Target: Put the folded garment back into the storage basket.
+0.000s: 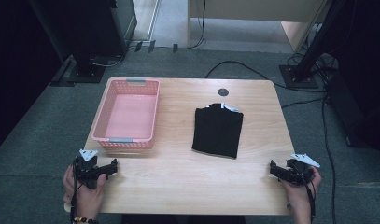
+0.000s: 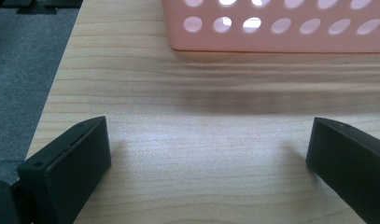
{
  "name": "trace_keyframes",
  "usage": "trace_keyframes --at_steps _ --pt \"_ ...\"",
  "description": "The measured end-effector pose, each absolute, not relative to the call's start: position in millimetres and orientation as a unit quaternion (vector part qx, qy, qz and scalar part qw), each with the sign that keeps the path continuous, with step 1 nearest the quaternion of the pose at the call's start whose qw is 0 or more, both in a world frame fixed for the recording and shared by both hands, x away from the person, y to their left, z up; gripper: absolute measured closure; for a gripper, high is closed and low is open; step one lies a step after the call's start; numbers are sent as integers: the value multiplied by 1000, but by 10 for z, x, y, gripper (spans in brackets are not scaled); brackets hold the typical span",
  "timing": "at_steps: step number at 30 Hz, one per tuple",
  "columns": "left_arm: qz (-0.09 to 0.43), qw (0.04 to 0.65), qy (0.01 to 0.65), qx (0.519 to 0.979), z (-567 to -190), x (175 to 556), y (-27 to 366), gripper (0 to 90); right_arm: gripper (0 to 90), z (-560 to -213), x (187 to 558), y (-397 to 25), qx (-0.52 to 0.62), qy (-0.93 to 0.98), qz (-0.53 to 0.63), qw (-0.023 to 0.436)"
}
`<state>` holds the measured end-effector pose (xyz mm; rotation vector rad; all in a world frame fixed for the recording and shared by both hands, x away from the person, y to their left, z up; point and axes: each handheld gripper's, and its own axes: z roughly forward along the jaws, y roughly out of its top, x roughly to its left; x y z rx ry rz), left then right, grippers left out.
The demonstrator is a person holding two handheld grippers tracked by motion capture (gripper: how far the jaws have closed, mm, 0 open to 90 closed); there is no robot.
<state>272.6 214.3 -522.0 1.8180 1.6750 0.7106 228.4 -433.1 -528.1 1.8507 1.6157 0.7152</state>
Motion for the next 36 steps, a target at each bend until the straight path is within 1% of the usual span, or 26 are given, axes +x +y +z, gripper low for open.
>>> trace_keyframes --at_steps 1,4,14,21,36 --pt "265 281 625 678 -5220 2727 2142 0 73 -5281 2284 -4331 693 605 268 287" --pt "265 281 625 678 -5220 2727 2142 0 32 -5285 2295 -4326 690 611 267 282" --pt "266 281 625 678 -5220 2727 2142 0 35 -5274 2296 -4302 692 607 271 282" --pt "265 281 625 678 -5220 2727 2142 0 35 -5192 2328 -4240 692 604 281 277" --pt "265 281 625 678 -5221 2727 2141 0 41 -5008 2555 -3854 672 619 310 264"
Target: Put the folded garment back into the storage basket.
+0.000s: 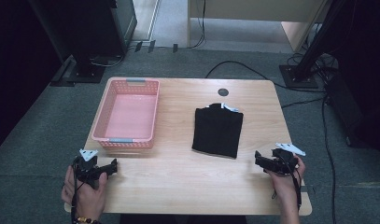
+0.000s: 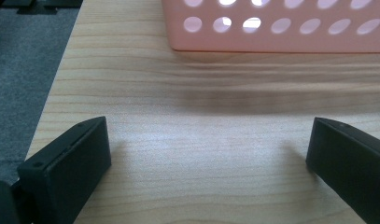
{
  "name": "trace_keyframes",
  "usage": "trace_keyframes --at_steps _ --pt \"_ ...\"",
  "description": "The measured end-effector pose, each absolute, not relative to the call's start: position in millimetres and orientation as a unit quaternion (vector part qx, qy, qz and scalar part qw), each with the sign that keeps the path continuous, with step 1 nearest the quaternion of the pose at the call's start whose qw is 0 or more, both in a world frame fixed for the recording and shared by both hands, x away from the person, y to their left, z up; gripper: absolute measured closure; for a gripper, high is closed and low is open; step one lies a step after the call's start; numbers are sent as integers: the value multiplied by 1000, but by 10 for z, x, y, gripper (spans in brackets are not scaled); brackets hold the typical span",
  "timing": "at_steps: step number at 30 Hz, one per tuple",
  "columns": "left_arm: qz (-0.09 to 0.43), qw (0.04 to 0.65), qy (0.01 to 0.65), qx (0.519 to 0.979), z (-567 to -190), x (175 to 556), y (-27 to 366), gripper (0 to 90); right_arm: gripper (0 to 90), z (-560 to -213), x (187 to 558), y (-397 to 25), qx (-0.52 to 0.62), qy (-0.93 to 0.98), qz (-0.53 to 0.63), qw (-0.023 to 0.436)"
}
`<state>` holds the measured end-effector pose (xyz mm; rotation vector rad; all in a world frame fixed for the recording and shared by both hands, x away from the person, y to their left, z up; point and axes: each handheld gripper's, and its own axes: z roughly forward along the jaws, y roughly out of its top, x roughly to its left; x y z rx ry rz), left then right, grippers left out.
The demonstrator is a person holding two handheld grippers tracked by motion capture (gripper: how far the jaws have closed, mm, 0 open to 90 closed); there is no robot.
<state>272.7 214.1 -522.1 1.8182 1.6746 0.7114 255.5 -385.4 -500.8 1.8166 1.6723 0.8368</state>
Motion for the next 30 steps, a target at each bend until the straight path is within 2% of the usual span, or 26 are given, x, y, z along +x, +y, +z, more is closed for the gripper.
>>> trace_keyframes --at_steps 30 --pt "266 282 628 675 -5222 2730 2128 0 43 -4938 2973 -3392 659 632 325 248"
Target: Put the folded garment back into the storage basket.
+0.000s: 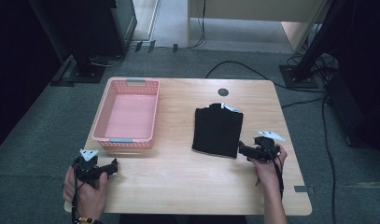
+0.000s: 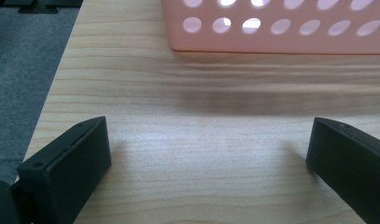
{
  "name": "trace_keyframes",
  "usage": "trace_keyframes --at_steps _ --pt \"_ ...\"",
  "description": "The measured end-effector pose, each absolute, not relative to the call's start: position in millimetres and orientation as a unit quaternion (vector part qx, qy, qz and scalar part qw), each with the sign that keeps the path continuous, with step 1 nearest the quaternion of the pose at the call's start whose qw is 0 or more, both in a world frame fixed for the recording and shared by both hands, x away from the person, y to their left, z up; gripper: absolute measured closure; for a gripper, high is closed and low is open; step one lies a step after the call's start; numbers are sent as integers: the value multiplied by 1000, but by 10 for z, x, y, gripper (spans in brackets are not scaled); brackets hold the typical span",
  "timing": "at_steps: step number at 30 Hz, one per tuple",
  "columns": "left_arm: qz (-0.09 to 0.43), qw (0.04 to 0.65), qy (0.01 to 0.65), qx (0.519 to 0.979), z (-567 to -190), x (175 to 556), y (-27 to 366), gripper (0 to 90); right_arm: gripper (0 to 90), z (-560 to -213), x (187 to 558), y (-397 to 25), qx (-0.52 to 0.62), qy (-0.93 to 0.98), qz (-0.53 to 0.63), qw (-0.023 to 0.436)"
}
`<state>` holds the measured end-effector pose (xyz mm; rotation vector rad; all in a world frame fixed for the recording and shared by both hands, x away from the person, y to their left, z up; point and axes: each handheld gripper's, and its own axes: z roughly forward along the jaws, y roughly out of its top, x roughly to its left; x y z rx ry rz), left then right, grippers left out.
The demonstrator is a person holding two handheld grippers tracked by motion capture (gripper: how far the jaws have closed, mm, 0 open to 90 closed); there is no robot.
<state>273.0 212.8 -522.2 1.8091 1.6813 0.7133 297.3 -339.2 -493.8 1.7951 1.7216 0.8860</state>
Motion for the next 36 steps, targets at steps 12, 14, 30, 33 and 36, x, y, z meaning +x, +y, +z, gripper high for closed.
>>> trace_keyframes --at_steps 12,14,30,33,36 --pt "266 282 628 675 -5222 2730 2128 0 42 -4886 3134 -3243 662 629 326 247" --pt "266 282 628 675 -5222 2730 2128 0 42 -4878 3159 -3216 661 630 325 245" --pt "266 282 628 675 -5222 2730 2128 0 40 -4822 3364 -2995 654 639 328 237" --pt "266 282 628 675 -5222 2730 2128 0 40 -4814 3402 -2937 649 644 328 237" --pt "266 282 628 675 -5222 2730 2128 0 40 -4805 3447 -2886 647 646 328 237"
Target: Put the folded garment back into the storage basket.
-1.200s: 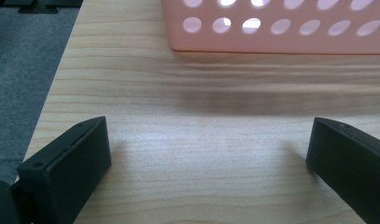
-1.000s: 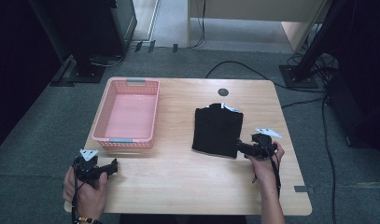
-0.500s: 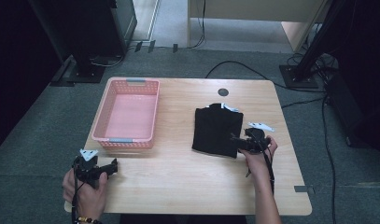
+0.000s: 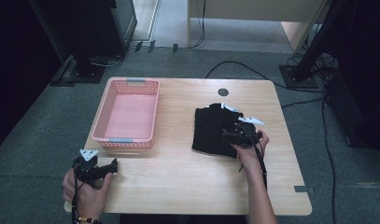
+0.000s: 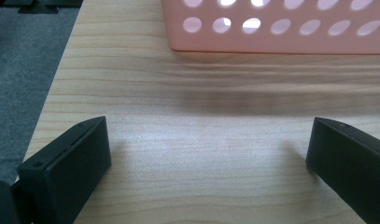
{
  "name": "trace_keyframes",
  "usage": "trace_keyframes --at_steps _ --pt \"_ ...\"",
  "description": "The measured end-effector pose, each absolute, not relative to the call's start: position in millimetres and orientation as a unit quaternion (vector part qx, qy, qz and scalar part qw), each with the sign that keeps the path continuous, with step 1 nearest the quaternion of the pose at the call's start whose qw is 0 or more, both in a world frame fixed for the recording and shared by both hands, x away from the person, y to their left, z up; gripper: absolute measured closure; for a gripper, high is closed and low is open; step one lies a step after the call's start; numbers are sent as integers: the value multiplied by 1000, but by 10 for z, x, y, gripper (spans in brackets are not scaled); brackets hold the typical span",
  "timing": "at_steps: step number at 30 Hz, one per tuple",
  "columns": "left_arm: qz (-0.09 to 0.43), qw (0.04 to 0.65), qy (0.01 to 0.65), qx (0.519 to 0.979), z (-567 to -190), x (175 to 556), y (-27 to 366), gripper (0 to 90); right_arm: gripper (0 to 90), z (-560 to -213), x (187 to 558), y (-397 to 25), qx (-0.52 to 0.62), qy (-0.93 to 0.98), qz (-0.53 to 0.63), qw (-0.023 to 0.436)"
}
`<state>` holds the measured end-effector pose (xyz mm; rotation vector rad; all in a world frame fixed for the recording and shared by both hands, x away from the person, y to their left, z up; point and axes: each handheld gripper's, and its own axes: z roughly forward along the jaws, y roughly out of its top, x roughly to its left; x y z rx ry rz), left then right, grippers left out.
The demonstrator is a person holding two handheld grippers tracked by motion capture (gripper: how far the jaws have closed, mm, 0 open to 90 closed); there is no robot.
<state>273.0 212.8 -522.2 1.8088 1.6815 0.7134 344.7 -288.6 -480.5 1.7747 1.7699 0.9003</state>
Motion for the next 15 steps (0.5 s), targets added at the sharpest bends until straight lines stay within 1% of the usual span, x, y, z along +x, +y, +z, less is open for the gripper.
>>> trace_keyframes --at_steps 15 --pt "266 281 628 675 -5222 2730 2128 0 32 -4895 3717 -2654 662 643 303 236"
